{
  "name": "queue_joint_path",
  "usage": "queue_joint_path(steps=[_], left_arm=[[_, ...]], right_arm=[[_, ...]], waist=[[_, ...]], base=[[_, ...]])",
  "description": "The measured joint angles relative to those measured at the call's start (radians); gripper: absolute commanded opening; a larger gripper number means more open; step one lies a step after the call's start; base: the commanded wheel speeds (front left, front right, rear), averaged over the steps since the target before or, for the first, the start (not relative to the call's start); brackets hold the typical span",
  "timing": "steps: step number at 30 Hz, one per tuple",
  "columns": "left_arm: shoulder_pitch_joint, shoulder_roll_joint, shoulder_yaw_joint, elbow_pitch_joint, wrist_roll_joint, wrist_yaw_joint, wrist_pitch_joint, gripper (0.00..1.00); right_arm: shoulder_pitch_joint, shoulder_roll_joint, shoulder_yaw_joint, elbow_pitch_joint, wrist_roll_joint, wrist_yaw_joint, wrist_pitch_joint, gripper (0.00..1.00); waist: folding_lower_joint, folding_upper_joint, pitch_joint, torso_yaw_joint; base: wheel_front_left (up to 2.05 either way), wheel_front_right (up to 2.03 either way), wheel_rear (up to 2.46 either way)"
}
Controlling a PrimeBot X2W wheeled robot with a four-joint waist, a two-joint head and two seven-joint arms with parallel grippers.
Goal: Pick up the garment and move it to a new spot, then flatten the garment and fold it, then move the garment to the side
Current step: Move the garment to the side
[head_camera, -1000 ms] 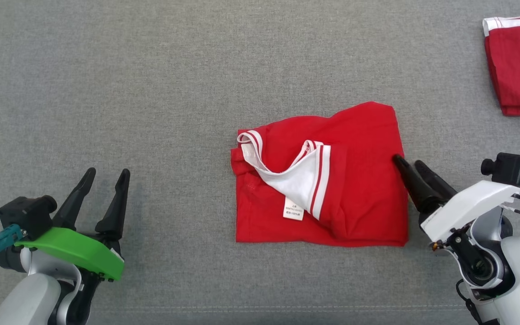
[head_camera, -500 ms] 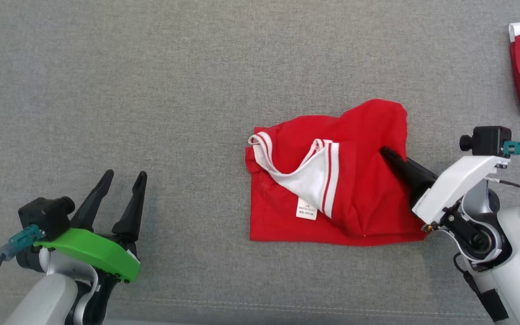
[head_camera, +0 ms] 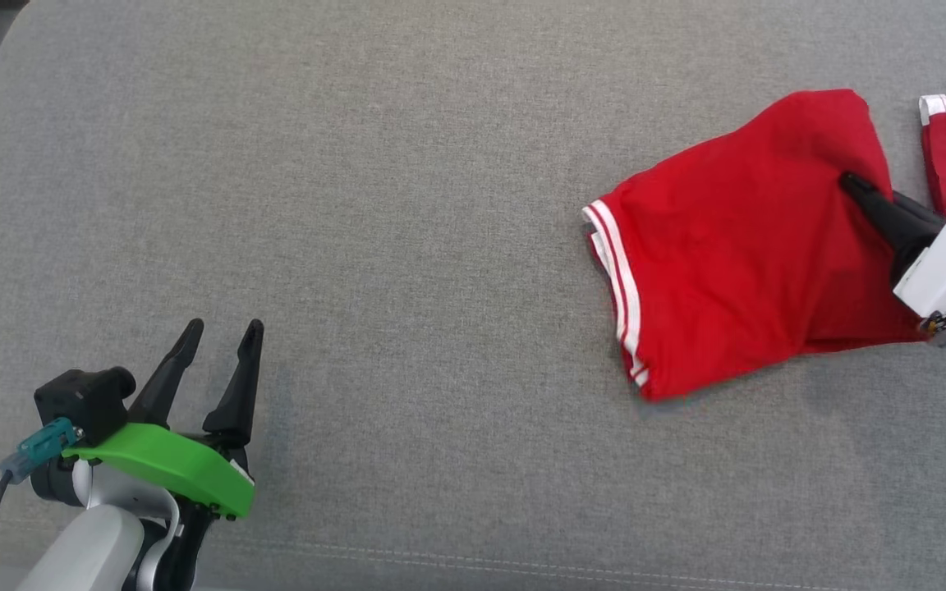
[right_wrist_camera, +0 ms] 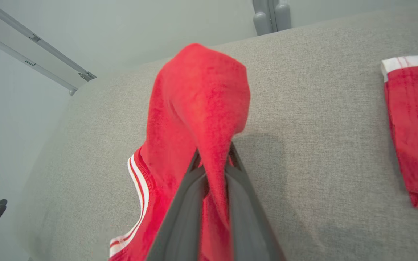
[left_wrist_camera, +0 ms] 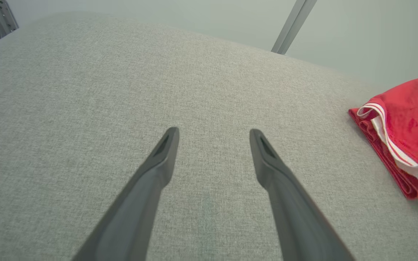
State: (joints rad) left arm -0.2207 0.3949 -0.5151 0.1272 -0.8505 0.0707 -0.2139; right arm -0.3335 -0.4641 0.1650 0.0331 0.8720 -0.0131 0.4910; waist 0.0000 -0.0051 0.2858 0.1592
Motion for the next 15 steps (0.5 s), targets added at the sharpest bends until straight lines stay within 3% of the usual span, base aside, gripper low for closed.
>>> queue_joint_path(steps=[7,15], left_arm=[[0.009,-0.01,-0.007,-0.012,0.001,0.0,-0.005,1.0],[-0.026,-0.037,-0.022,-0.035,0.023,0.0,-0.008,1.0]], right_arm=[[-0.025,-0.089,-0.085,0.029,-0.021,-0.069,0.035,0.0],[-0.096,-0.204,-0.191,0.075,-0.097,-0.096,0.036,0.0]], waist=[[0.0,0.0,0.009,0.003],[0.0,0.0,0.04,0.031]], base=[[0.0,0.0,0.0],[0.0,0.0,0.0]])
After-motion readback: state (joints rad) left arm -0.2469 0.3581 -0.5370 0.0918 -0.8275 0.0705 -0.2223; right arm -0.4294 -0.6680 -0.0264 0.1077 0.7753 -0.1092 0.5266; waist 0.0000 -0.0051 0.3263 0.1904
